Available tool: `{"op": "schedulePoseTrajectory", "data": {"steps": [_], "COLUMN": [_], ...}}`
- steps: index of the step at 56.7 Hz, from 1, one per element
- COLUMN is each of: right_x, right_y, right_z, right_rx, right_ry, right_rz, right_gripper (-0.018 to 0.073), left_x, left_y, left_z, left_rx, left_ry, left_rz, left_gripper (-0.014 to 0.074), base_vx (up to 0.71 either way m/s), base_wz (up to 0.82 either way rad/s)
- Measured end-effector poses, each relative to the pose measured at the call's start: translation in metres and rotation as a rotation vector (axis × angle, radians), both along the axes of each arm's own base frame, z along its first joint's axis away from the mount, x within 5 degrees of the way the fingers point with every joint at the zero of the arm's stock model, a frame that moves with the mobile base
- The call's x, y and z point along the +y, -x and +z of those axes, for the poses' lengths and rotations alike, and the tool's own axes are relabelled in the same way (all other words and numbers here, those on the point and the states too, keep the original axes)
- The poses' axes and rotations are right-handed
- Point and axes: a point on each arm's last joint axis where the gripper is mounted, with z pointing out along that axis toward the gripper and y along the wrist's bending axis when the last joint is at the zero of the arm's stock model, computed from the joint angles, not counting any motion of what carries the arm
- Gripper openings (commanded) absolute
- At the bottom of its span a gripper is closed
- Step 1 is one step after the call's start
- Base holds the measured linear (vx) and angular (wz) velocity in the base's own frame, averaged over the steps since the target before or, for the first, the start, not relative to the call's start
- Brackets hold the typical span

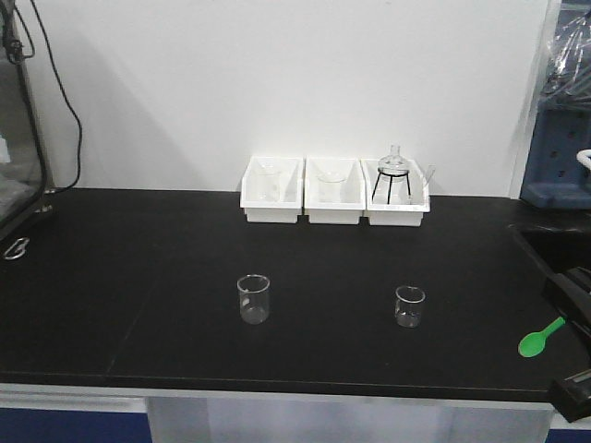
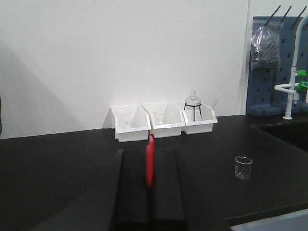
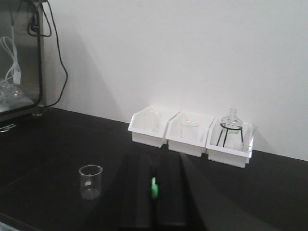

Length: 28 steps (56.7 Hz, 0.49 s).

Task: Sort red and green spoons into left cabinet
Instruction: 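Back away from the bench holding both spoons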

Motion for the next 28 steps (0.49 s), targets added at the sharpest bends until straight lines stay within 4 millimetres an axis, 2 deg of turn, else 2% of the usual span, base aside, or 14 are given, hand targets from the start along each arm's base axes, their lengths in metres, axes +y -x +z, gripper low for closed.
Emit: {"op": "schedulePoseTrajectory", "data": {"steps": [13,28], "right_x": [0.0000,0.0000], "right_y": [0.0000,0.0000], "right_z": [0.0000,0.0000], "right_rx": [0.000,0.000], "right_ry": [0.000,0.000], "right_rz": [0.000,0.000], "right_gripper": [-0.0006,-0.0006], "left_x": [0.0000,0.0000], "left_y": [0.0000,0.0000], "left_z": [0.0000,0.0000], "left_rx": [0.000,0.000], "left_ry": [0.000,0.000], "left_rz": [0.000,0.000], "left_gripper": [-0.0004,-0.0004], "base_vx": [-0.18,-0.13], "base_wz": [0.33,0.50]}}
